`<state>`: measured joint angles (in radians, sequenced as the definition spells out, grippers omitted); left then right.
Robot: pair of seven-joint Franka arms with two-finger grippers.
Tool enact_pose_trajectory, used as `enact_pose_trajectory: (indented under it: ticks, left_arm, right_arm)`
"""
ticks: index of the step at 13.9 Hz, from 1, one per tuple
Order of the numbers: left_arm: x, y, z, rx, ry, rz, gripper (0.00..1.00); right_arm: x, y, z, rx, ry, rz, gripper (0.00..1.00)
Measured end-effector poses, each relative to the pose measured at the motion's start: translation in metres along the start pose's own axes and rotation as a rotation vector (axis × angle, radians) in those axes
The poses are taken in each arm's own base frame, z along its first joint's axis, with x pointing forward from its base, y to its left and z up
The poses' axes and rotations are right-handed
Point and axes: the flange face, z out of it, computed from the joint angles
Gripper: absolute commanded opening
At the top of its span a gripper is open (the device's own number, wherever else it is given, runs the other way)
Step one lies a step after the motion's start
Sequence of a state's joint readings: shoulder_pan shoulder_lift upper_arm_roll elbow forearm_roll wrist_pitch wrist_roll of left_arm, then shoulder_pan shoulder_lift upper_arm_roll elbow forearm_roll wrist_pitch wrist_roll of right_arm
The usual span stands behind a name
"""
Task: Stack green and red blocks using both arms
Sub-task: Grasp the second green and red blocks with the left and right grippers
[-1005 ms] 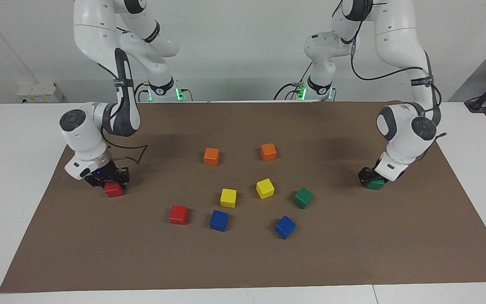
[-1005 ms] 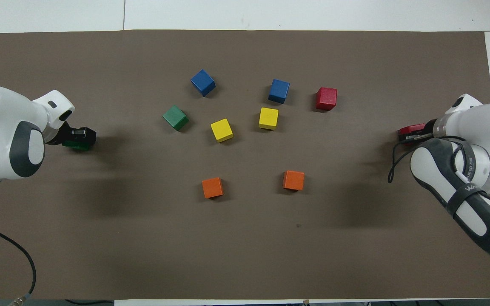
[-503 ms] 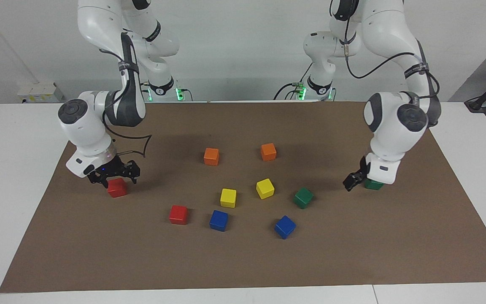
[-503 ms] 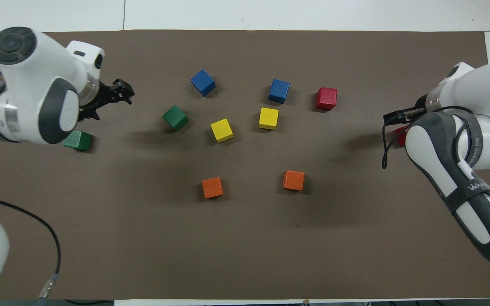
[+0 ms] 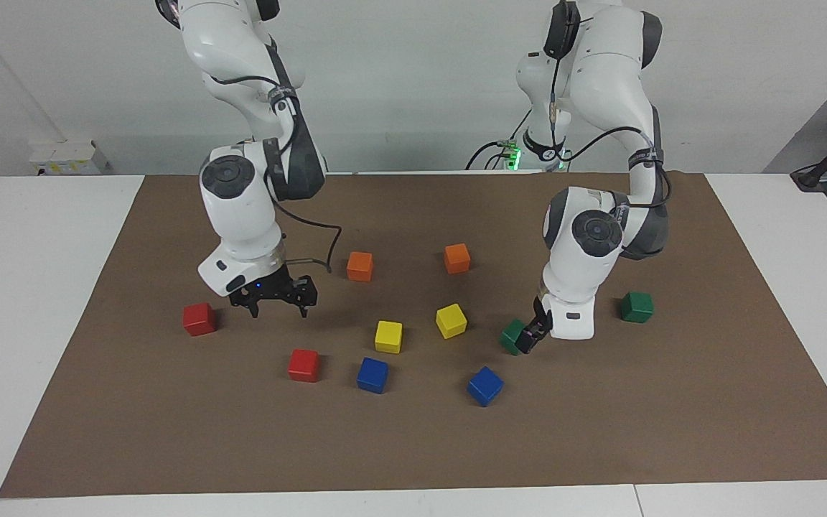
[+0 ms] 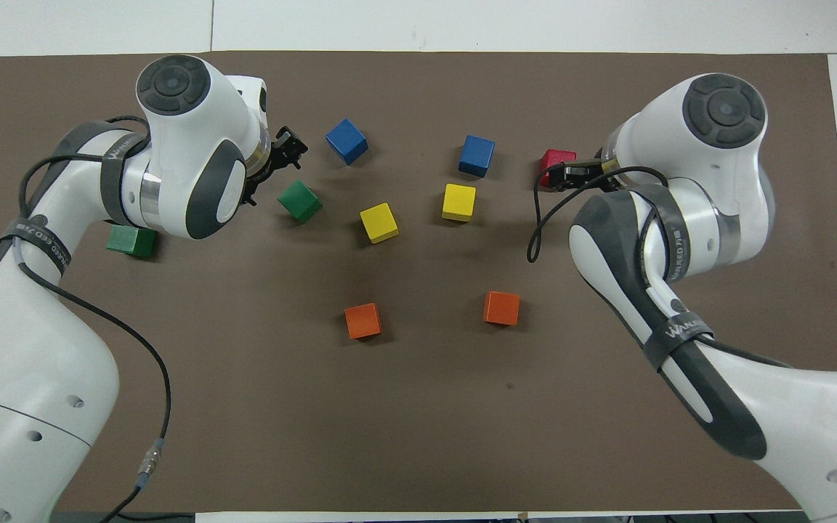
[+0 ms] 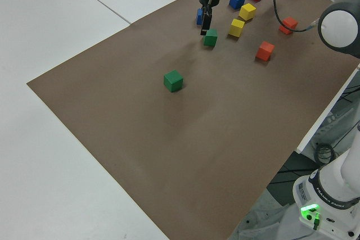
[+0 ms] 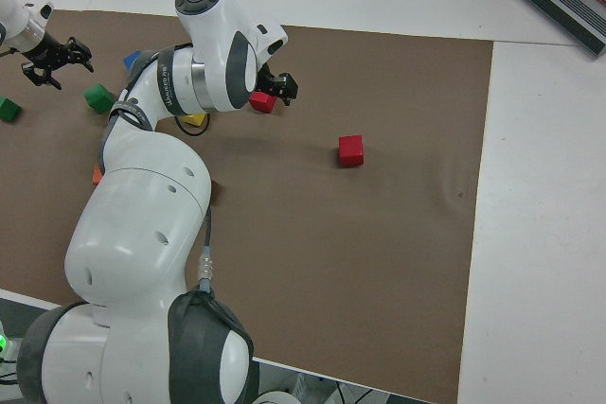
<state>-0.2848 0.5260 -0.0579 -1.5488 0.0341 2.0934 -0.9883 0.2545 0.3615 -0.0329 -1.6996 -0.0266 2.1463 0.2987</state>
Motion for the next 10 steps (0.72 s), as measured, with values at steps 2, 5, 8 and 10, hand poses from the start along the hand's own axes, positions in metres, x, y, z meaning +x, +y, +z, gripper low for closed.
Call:
enact_pose_trajectory:
  ticks: [2,5,8,10]
  left_arm:
    - [-0.015,0.002,0.022,-0.015,0.007,-0.024,1.0]
    - [-0.038,0.005,0.046,-0.028,0.012,-0.048,1.0]
    - [-0.041,0.002,0.055,-0.033,0.014,-0.072,0.62]
    - [-0.044,0.0,0.059,-0.033,0.013,-0.09,0.0]
  right_arm:
    - [0.016,-0.016,0.021,-0.002,-0.003,0.026,1.0]
    - [0.032,-0.019,0.052,0.002,0.024,0.036,1.0]
    - [0.037,-0.019,0.072,0.007,0.049,0.038,1.0]
    - [0.038,-0.018,0.079,0.008,0.052,0.039,1.0]
